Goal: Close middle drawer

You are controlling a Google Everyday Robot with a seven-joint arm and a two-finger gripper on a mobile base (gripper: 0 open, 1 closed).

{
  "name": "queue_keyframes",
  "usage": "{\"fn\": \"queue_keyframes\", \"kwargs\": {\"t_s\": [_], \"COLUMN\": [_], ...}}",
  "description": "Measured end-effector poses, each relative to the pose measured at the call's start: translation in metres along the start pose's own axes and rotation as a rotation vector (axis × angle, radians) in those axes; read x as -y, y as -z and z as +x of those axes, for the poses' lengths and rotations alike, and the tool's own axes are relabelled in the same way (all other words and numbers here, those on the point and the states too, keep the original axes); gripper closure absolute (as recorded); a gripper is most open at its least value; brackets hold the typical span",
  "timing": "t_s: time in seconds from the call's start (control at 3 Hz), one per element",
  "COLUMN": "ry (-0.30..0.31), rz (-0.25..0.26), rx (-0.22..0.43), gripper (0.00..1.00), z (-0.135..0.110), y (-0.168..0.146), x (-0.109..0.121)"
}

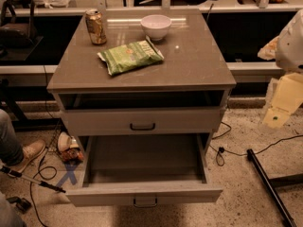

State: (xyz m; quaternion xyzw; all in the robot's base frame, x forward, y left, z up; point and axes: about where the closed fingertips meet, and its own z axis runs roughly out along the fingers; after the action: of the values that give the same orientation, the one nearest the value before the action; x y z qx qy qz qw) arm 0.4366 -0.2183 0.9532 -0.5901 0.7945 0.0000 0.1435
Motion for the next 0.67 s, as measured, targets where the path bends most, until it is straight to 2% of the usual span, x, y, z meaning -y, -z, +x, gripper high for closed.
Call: {"fn": "queue_keyframes", "kwargs": {"t_s": [0.33, 0.67], "ry": [-0.152, -0.441], "rz": [-0.131, -0.258], "rx": [0.059, 0.173], "gripper": [0.0, 0.0], "z": [0.016, 0.034], "y": [-0.063, -0.151], "x": [-0.017, -0.064]}}
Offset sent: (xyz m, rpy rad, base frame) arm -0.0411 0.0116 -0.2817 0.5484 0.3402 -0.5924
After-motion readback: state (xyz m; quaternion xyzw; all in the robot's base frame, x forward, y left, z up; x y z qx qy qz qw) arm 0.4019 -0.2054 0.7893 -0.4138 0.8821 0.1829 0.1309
